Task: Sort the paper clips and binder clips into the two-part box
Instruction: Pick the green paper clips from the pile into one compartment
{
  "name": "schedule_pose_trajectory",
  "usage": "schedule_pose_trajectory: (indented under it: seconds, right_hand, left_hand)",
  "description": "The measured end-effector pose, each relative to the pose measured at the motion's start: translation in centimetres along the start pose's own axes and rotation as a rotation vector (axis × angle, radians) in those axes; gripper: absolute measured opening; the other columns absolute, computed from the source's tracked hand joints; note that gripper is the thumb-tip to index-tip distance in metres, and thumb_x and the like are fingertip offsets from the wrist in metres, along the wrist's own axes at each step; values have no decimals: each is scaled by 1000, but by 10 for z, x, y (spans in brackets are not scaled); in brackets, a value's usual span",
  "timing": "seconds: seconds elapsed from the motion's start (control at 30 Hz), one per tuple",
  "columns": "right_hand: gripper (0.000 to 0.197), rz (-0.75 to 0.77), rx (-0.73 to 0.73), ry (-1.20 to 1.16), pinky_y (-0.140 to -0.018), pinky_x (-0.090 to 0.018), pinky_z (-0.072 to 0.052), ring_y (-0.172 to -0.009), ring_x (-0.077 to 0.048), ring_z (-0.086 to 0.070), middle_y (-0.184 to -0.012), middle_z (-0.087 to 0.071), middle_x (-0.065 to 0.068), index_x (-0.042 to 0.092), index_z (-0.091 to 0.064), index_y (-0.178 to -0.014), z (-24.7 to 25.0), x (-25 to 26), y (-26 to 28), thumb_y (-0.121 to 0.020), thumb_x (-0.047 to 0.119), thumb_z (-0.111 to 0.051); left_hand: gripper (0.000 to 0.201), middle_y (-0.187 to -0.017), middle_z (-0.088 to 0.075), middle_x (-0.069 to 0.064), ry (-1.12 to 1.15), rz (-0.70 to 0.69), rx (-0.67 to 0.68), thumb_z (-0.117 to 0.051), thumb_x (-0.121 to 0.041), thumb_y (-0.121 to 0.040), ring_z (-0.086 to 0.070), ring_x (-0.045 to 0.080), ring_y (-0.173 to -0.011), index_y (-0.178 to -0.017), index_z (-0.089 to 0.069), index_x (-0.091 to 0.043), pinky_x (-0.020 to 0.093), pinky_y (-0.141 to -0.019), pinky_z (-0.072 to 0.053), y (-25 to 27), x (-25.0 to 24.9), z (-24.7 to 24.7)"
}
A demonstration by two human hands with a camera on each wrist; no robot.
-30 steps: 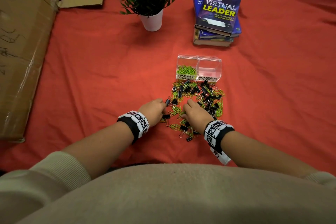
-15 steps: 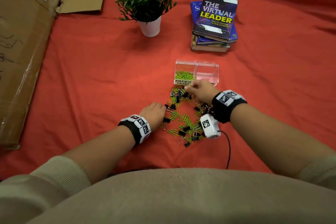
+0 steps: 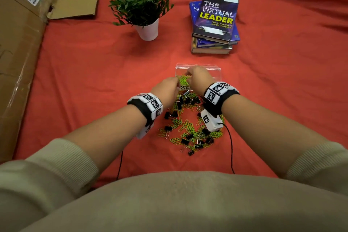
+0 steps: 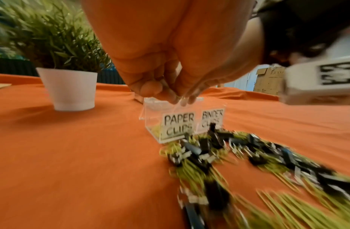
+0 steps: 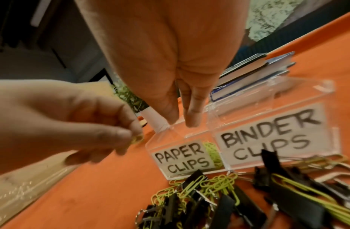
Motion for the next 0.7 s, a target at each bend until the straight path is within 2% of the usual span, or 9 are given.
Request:
schedule_pose_trajectory:
  seconds: [0.1,0.17,0.27,0.37,0.43,0.47,0.53,0.63,0.7]
  right_hand:
    - [24,10,-116,-107,-76,-23,-44,-89,-17,-58,-110,-64,-10,7,-66,-107,18,-13,20,-90,6,-49]
    - [19,15,-117,-150,-76,-22,-44,-82,-13,-54,-103,-63,-6,8,-66,-100,15,-23,38,-89,6,-51]
    - [21,101,66,-94,-85,-29,-53,-89,-15,-60,-104,-63,-4,12,-67,-101,-22,-26,68,-87,6,-53]
    - [28,247,250,65,-91,-31,-47,-102,-22,-54,-107,-58,-7,9,-66,-108,-68,-20,99,-85,3,-51]
    - [40,341,283,103,-92,-35,-44,-107,-27,-48,-110,-55,-11,4,-61,-115,-88,-13,113,-79,-6,-47]
    - [46,374,287,138,-92,-38,-44,-106,-29,-46,-112,-54,-12,2,-59,-119,-97,-12,116,-75,-8,-47]
    - [54,420,289,213,-89,-40,-44,-104,-31,-44,-118,-52,-12,3,-54,-126,-107,-9,120,-73,-8,-47]
    - [60,466,318,244,-90,-40,-43,-105,-31,-43,-126,-49,-11,5,-49,-132,-113,-6,127,-73,-4,-48]
    - [61,479,326,241,-94,-39,-41,-107,-30,-43,-128,-48,-11,4,-46,-134,-115,-9,131,-74,-2,-49]
  left_hand:
    - [18,-109,-60,11,-18,-9,-41,-43,-14,-97,-57,27,-99,-105,-58,-8,37,-83,-46,-26,-9,11]
    - [20,-113,-61,11,-47,-6,-26,-42,-13,-97,-57,29,-102,-107,-59,-9,37,-84,-47,-39,-12,10]
    - [24,-118,-60,10,-91,-31,23,-41,-10,-95,-58,28,-106,-110,-60,-10,39,-89,-49,-44,-17,0]
    - [24,-120,-58,5,-141,-104,-57,-47,-11,-92,-53,25,-111,-112,-61,-13,39,-94,-47,-33,-24,0]
    - [22,-114,-56,-1,-158,-146,-118,-52,-12,-89,-49,20,-109,-108,-61,-17,31,-91,-42,-17,-27,0]
    - [20,-109,-56,-2,-156,-163,-104,-53,-11,-87,-49,18,-106,-105,-62,-17,27,-87,-40,-8,-28,-5]
    - [20,-105,-57,-2,-137,-198,26,-53,-9,-84,-51,18,-104,-99,-64,-18,27,-83,-43,10,-24,-27]
    - [22,-103,-58,3,-168,-265,260,-52,-8,-81,-54,22,-103,-97,-65,-14,37,-84,-48,42,-16,-66]
    - [25,-107,-56,5,-189,-296,311,-55,-9,-79,-53,24,-105,-103,-62,-11,37,-87,-47,58,-12,-80]
Point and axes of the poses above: each hand's wrist, its own y-axis away from the middle knuckle, its own z-axis out of the back of the hand, x = y × z, the point moved 10 cm from there along -y, towards the middle knuckle
